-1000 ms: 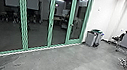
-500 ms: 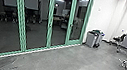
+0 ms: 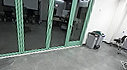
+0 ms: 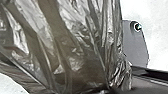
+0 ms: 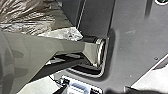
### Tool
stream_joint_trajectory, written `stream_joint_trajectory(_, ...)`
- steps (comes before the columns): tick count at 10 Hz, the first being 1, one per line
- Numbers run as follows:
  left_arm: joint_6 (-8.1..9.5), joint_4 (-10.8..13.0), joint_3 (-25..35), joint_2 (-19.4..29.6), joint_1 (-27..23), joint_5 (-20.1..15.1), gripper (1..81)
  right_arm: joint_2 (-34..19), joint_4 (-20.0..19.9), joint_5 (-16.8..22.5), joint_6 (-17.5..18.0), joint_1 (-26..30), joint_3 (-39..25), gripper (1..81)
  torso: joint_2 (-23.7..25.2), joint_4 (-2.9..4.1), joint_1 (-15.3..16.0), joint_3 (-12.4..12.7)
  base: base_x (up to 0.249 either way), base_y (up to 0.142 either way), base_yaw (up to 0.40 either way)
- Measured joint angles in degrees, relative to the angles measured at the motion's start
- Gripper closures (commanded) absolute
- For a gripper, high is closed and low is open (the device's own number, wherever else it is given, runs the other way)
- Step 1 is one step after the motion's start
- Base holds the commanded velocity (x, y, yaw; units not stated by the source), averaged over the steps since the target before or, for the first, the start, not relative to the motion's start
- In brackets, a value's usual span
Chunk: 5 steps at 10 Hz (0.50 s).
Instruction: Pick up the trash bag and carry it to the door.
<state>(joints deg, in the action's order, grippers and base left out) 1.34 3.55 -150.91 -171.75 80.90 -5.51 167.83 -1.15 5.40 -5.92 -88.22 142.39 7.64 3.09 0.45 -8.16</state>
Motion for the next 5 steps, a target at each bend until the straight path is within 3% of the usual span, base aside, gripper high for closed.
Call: stream_joint_trajectory(5,0.0,0.0,0.1,-0.5,-0.1,0.0,81.1,-0.2,0.0,-0.3,0.0,0.0,0.3,1.0,0.0,0.0,0.0,0.0,0.189,0.0,0.0)
